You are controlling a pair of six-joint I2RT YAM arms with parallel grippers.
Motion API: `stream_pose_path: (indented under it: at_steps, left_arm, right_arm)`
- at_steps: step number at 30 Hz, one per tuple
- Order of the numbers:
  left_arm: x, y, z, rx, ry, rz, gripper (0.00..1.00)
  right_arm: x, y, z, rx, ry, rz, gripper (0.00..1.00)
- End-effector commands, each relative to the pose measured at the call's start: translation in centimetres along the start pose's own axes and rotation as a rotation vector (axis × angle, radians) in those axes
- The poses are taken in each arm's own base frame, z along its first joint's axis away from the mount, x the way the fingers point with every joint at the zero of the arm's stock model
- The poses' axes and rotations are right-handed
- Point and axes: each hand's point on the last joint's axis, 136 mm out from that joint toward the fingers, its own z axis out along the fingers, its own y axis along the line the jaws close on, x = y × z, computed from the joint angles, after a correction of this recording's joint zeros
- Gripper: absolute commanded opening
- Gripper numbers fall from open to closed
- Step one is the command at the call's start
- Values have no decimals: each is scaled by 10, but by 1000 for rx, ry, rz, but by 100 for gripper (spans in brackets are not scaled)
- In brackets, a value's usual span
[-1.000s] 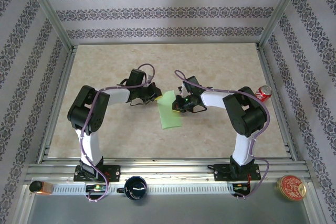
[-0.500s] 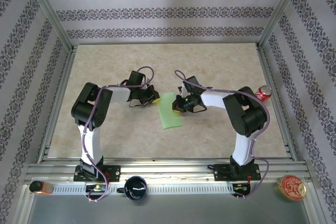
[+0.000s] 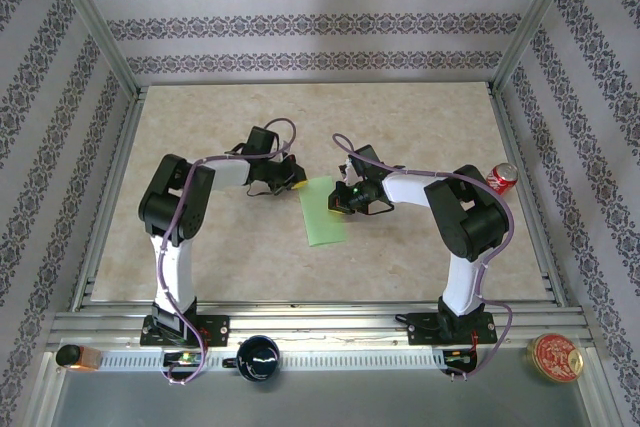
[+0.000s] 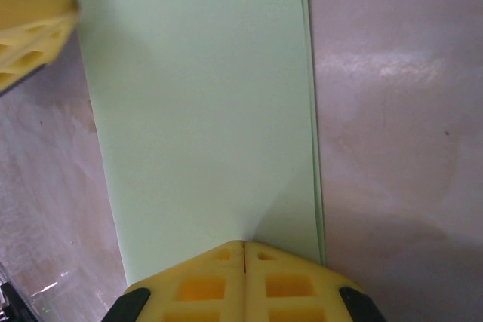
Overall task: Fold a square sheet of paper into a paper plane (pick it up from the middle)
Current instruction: First fold the square sheet of paper in half at the center of the table.
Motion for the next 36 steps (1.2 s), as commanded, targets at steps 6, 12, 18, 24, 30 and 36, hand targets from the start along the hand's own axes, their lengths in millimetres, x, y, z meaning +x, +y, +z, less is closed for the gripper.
stream_pose_path:
  at_steps: [6,12,18,24,30,36]
  left_arm:
    - [-4,57,-2,-173,-19,-96,2]
    - [-18,65,-8,-202,-64,-147,2]
    - [-35,63,-14,-203,-99,-163,2]
    - [-45,55,-19,-200,-108,-137,3]
    - [-45,19,-40,-133,-129,-74,6]
    - [-14,-13,-43,-63,-89,-10,6]
  right_arm:
    - [32,-46,8,166,83,68,0]
    - [32,-46,8,165,82,68,0]
    - [33,-47,7,166,82,68,0]
    - [32,-46,7,163,78,70,0]
    - [31,-44,7,155,75,71,0]
    - [30,-43,7,153,71,71,0]
